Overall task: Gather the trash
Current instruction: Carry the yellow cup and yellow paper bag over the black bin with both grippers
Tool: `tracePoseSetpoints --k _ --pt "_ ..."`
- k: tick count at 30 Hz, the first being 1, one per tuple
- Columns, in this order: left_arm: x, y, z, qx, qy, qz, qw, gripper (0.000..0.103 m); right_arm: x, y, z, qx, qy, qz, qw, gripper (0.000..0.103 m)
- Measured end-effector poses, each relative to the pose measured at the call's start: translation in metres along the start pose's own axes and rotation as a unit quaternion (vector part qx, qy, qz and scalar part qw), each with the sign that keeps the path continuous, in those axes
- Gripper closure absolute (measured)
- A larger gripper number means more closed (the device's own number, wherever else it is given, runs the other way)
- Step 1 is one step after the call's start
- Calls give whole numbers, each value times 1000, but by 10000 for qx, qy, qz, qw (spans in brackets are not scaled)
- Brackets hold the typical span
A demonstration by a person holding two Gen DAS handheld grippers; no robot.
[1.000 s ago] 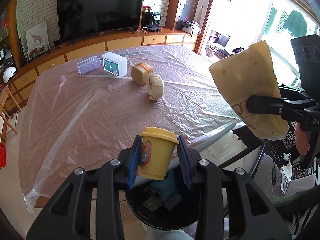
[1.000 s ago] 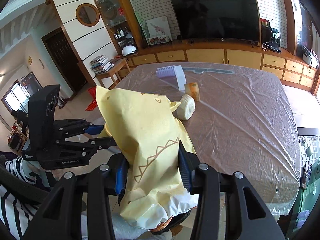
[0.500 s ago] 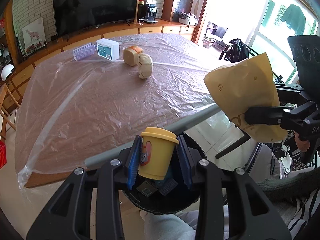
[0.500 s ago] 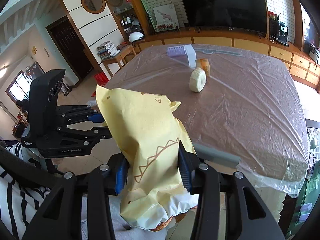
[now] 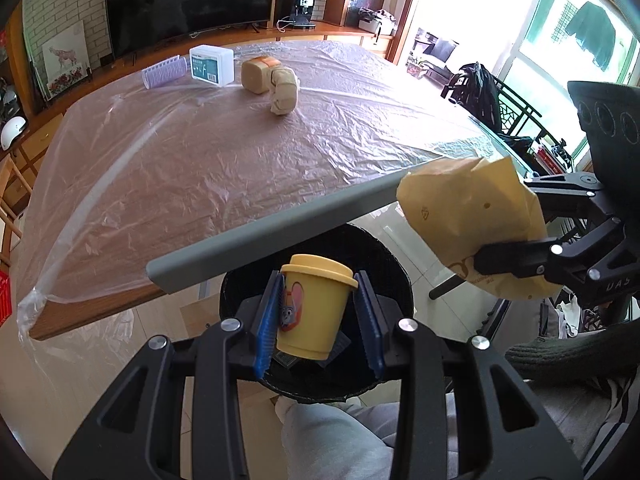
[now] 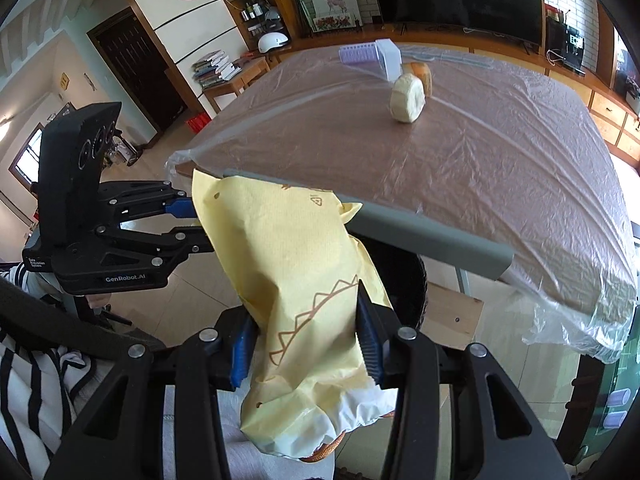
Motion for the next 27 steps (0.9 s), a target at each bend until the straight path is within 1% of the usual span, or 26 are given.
tracePoseSetpoints --k 16,27 --pt "22 -5 -19 -3 341 66 9994 65 34 -9 -19 79 417 -51 9991 60" --pt "37 -2 -21 -24 492 101 9987 65 55 -17 -18 103 624 -49 9980 60"
Point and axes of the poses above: each gripper's, at about its wrist camera, not at the fingertips, and x roughly the way its jaws point, y to its left, z to its top, the point moved 1 cm from there along x, roughly the way its jaws point, and after that the axes turned 1 degree about -y, right-handed, at the moved point
